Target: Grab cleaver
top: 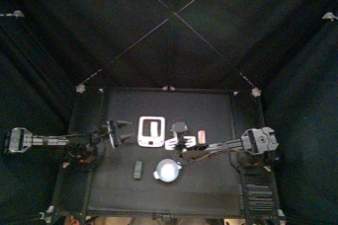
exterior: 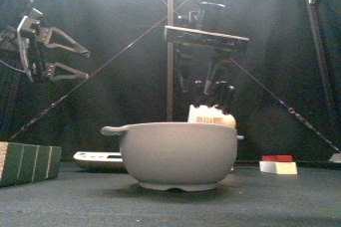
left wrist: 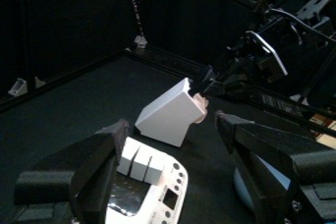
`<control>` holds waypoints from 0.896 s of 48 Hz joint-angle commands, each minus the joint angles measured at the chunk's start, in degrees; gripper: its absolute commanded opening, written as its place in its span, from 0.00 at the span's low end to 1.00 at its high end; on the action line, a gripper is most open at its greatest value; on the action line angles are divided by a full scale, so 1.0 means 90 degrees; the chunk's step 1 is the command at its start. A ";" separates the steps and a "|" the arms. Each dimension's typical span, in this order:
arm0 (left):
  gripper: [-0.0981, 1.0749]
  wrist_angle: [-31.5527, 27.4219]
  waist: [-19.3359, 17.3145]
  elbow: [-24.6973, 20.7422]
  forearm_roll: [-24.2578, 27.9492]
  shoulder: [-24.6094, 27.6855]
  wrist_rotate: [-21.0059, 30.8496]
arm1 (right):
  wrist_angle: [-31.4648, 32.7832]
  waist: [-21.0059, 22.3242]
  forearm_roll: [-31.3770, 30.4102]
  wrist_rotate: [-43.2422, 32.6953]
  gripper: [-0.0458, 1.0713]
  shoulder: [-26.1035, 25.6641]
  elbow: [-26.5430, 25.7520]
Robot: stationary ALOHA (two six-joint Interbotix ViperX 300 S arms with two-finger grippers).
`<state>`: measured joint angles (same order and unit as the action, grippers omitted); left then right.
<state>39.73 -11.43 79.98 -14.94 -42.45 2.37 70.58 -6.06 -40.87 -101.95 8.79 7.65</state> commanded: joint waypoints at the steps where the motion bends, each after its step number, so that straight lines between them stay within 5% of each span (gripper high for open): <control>1: 0.97 0.0029 -0.0010 -0.0068 0.0020 0.0000 -0.0010 | -0.0010 0.0039 -0.0039 0.0010 0.72 -0.0273 -0.0059; 13: 0.97 0.0029 -0.0010 -0.0068 0.0020 0.0000 -0.0010 | -0.0010 0.0039 -0.0010 0.0020 0.58 -0.0273 -0.0029; 43: 0.97 0.0029 -0.0010 -0.0068 0.0020 0.0000 -0.0010 | 0.0078 0.0020 -0.0020 -0.0020 0.57 -0.0430 -0.0049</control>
<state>39.73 -11.43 79.98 -14.85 -42.54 2.37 70.75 -5.98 -40.78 -101.87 8.17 8.09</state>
